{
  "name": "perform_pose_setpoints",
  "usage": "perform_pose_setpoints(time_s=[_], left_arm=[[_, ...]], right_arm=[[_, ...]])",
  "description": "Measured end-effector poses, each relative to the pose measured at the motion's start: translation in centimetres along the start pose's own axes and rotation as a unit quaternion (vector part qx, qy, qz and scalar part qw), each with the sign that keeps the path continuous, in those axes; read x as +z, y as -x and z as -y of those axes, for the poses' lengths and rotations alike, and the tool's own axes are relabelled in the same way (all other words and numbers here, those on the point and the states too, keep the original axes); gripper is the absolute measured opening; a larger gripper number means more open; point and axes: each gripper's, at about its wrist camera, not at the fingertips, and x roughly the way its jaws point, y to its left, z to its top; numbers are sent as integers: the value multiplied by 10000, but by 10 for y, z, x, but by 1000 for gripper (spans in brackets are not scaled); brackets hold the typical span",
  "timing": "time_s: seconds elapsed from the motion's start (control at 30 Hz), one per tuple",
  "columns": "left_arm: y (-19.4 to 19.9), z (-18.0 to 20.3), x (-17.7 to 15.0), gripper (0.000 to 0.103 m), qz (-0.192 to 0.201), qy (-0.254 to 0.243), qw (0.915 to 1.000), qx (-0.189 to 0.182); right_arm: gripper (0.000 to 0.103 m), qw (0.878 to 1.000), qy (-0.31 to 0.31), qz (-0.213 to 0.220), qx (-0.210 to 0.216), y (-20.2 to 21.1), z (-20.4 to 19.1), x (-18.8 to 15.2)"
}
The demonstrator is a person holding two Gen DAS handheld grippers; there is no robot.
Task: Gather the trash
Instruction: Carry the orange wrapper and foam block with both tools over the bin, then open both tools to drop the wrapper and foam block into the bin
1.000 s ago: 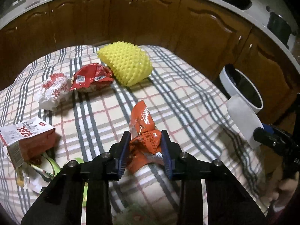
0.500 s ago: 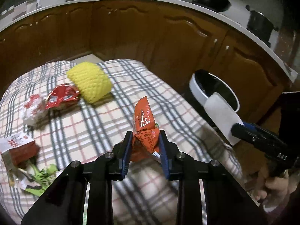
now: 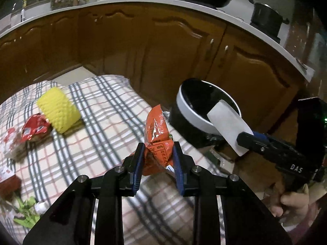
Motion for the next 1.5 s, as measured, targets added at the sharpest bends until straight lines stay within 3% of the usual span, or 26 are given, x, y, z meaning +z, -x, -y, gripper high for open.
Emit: perform_pose_setpoints(time_s=[0.33, 0.73, 1.23, 1.27, 1.5], left_arm=[[-24, 38, 34, 25, 34, -288, 9992, -262], [-72, 80, 75, 25, -148, -520, 9975, -458], [-134, 97, 94, 27, -566, -436, 9956, -600], [-136, 97, 94, 28, -587, -427, 9955, -614], [-142, 94, 93, 59, -649, -253, 9951, -694]], right_arm=[[49, 9981, -258, 90, -547, 8, 46, 22], [50, 9931, -405, -213, -1083, -5, 92, 47], [51, 9899, -547, -354, -1259, -19, 119, 61], [52, 9898, -562, -361, -1255, -19, 120, 61], [63, 9899, -775, -399, -1115, -23, 129, 58]])
